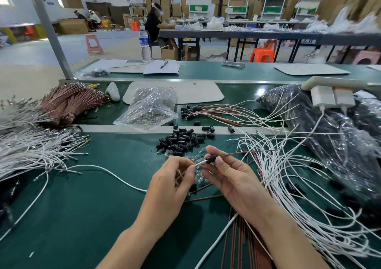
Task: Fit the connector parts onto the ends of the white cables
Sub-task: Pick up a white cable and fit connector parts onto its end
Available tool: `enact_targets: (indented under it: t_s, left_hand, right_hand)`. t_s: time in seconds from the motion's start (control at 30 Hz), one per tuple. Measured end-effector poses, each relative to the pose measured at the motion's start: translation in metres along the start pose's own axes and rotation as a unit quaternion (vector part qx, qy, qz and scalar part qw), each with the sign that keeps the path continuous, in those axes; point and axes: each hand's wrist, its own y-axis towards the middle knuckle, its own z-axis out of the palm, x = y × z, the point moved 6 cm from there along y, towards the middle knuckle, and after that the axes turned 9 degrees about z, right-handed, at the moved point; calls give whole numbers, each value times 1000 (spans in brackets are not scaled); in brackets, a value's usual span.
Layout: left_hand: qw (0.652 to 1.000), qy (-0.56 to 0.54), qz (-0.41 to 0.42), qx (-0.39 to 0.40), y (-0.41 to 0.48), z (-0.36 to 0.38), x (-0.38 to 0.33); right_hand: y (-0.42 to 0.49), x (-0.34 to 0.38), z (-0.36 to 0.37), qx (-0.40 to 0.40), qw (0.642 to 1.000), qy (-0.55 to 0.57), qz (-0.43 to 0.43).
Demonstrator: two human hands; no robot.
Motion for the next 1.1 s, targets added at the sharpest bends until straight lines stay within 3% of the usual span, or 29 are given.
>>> enact_targets:
  t_s: [0.43,1.1]
  left_hand:
    - [1000,-4,16,-6,0,1,-2]
    - [999,-9,34,36,2,5,-4]
  right_hand:
    - [0,-7,4,4,999,-51,18]
    - [-2,3,-1,-48,990,-125,-51]
